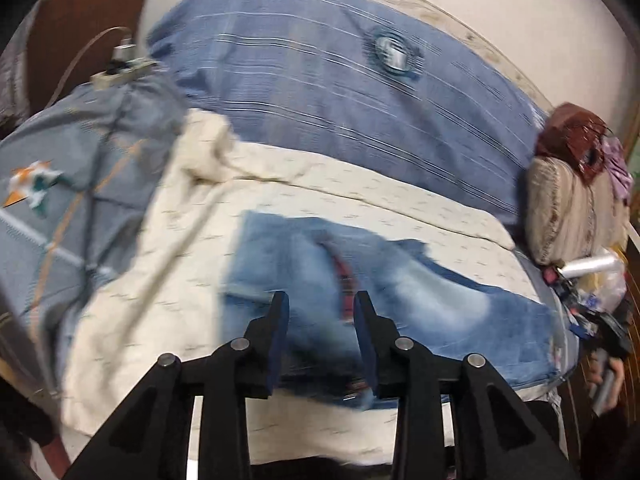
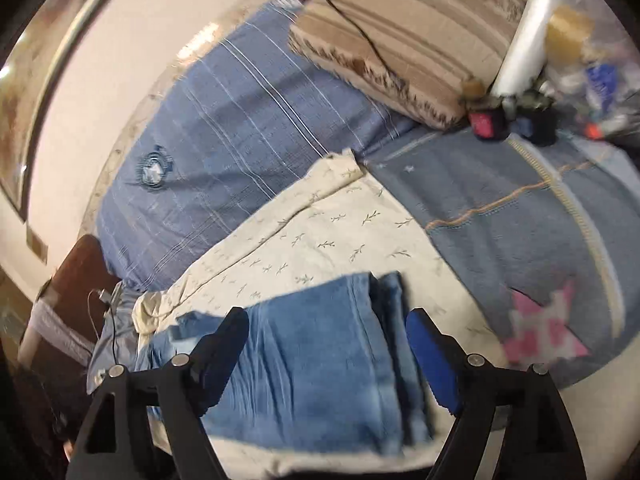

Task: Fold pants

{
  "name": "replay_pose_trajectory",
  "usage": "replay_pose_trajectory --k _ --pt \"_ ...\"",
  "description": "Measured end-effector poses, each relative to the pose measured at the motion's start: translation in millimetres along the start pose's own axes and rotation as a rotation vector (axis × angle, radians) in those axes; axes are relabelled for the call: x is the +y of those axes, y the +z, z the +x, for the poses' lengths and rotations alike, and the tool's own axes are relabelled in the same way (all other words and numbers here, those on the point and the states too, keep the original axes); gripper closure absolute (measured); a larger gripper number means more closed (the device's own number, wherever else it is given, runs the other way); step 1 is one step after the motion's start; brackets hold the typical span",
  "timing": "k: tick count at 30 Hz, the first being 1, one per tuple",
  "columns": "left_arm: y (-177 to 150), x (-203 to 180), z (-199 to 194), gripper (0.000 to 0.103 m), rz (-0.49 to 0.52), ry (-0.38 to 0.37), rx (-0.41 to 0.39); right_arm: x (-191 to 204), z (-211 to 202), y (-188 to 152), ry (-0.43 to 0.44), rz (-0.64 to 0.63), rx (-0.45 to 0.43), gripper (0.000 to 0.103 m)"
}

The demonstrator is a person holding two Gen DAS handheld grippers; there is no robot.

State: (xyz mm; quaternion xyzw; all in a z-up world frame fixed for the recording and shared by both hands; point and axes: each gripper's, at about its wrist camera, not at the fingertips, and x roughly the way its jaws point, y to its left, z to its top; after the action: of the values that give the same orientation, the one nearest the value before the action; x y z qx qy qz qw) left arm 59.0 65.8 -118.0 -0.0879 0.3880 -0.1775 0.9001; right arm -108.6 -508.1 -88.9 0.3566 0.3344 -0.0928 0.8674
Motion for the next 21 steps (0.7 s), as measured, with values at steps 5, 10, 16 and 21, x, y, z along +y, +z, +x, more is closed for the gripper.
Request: replay_pose_trajectory --k 5,10,16,21 --pt "-5 -48 40 0.068 0.043 -0.041 0.049 -11 62 9 -0.031 0.109 0.143 0.059" --pt "-32 -73 90 0.068 0.122 0.034 0.212 4 69 3 -0.04 0.04 0.135 0.092" --pt "-63 -68 93 0.069 0.191 0.086 0.295 52 -2 9 -0.011 -0.127 -0.092 0.096" --pt "-69 -74 92 0.069 0.25 0.104 0.332 36 15 -8 -0.251 -0.19 -0.042 0.093"
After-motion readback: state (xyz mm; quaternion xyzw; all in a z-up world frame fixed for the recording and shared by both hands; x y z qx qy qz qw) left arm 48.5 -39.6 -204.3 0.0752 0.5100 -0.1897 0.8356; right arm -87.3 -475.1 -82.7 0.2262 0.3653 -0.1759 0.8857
